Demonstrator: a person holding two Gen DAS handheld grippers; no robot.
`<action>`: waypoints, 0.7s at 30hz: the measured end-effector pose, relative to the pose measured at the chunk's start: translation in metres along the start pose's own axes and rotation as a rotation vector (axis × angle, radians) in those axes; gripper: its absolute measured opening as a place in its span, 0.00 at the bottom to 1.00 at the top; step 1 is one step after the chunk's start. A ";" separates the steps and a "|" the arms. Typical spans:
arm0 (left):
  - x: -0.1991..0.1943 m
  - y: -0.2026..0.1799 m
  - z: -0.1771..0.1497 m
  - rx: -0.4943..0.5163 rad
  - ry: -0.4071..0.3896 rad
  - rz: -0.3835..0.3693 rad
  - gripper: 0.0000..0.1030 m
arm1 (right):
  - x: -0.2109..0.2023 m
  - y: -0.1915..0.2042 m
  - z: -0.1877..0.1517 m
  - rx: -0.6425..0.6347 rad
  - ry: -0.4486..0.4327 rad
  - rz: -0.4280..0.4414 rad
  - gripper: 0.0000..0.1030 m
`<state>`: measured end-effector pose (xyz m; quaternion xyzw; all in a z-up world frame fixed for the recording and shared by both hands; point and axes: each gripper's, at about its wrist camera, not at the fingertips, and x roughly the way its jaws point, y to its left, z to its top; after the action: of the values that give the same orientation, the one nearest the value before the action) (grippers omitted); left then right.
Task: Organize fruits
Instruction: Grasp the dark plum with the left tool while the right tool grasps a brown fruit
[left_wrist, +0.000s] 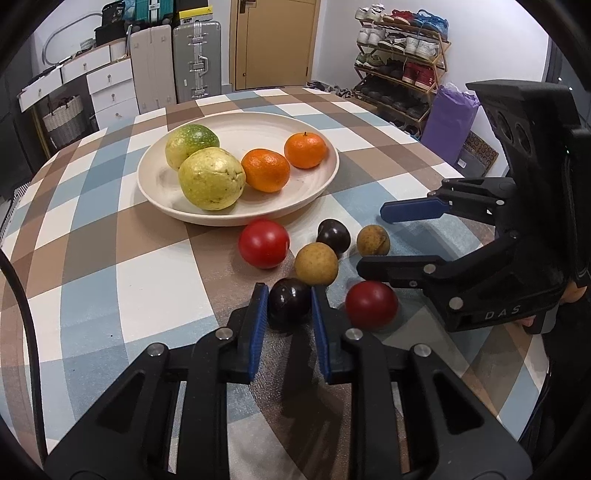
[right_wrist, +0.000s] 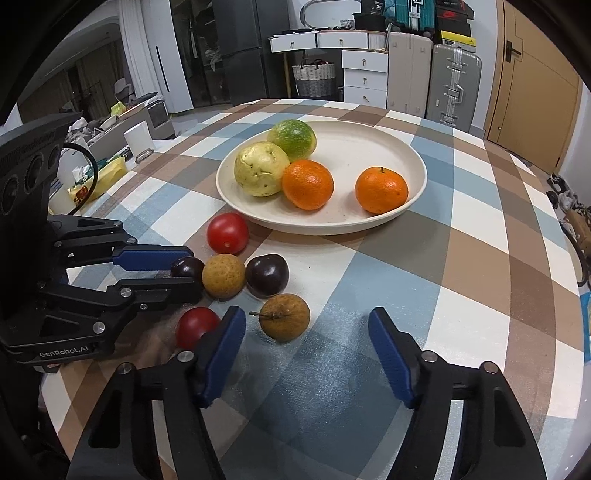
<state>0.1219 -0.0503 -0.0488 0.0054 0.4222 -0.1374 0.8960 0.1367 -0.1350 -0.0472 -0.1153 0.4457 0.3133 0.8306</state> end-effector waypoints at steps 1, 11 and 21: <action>-0.001 0.001 0.000 -0.001 -0.002 0.000 0.20 | 0.000 0.001 0.000 -0.004 -0.001 0.000 0.63; -0.008 0.008 0.002 -0.014 -0.025 0.010 0.20 | -0.002 0.011 -0.002 -0.044 -0.011 0.016 0.29; -0.015 0.013 0.003 -0.026 -0.048 0.015 0.20 | -0.008 0.009 0.001 -0.041 -0.049 0.021 0.27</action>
<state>0.1182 -0.0350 -0.0364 -0.0066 0.4022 -0.1250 0.9070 0.1286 -0.1312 -0.0398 -0.1198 0.4197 0.3336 0.8356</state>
